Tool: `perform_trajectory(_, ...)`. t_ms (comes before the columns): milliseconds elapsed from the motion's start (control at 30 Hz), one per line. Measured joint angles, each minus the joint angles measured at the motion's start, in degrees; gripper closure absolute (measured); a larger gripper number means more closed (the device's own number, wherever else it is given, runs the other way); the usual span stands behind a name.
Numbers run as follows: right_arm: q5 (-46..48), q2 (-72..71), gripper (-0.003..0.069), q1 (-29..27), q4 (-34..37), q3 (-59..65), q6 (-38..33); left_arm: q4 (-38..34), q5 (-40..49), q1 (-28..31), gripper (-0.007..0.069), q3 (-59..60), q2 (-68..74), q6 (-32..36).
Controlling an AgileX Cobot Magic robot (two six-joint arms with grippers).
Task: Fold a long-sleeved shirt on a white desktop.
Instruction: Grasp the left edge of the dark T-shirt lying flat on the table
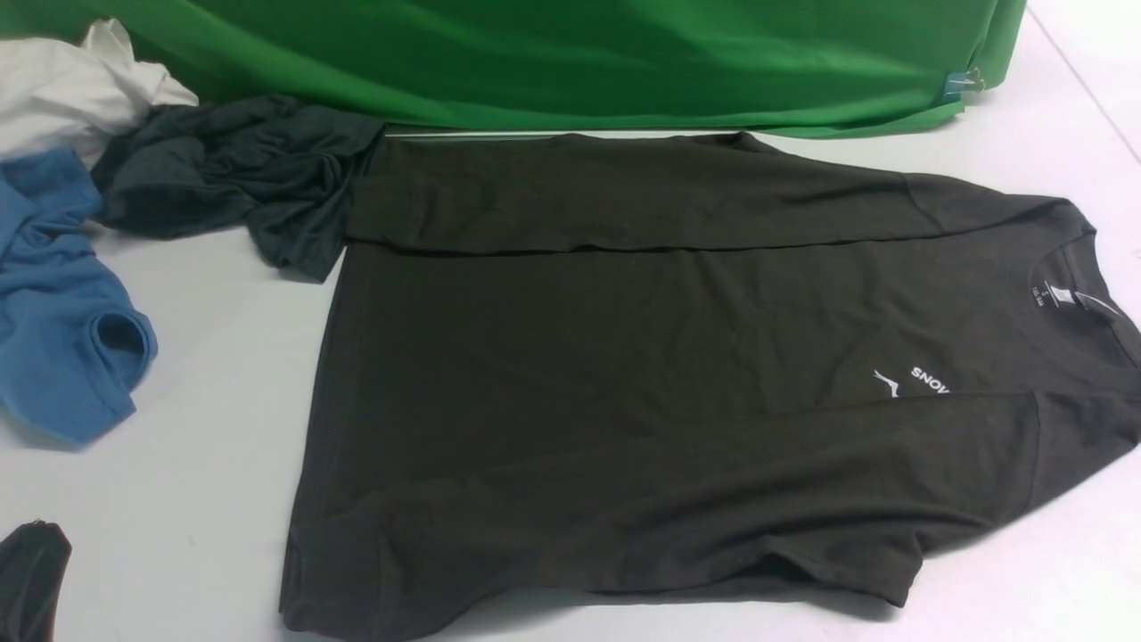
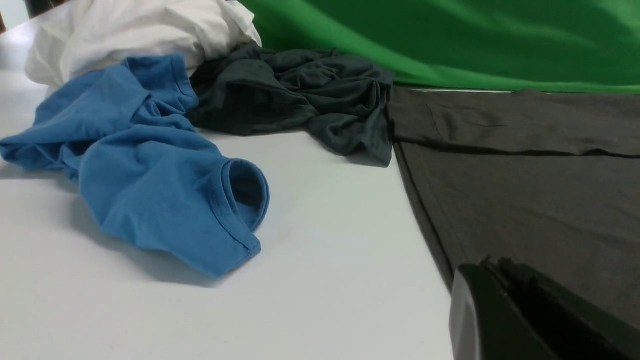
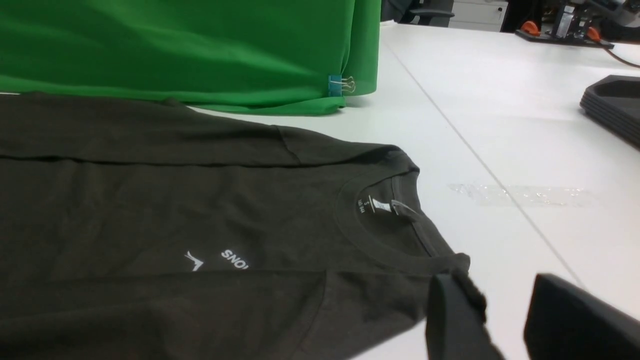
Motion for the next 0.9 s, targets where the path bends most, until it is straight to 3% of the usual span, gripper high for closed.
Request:
perform_trajectory(133,-0.3,0.0,0.0419,0.0,0.0,0.0,0.0,0.3,-1.8,0.0,0.0603,0.0,0.0,0.1)
perform_trajectory(267,-7.2,0.0,0.0419,0.0,0.2,0.0,2.8,-2.4,-13.0,0.0,0.0603,0.0,0.0,0.2)
perform_trajectory(333,-12.1,0.0,0.0419,0.0,0.4,0.0,8.8,-4.6,-19.5,0.0,0.0603,0.0,0.0,-0.4)
perform_trajectory(467,-23.7,0.0,0.0419,0.0,0.8,0.0,32.5,-7.5,-35.7,0.0,0.0603,0.0,0.0,-7.1)
perform_trajectory(633,-28.3,0.0,0.0419,0.0,0.9,0.0,36.6,-7.9,-46.3,0.0,0.0603,0.0,0.0,-14.8)
perform_trajectory(767,-34.9,1.8,0.0419,0.0,0.9,-0.1,39.4,-7.7,-41.8,0.0,0.0603,-4.2,1.1,-22.6)
perform_trajectory(900,-34.6,6.1,0.0419,0.0,0.5,-6.9,43.3,-7.6,-30.8,0.0,0.0603,-17.1,8.3,-24.1)
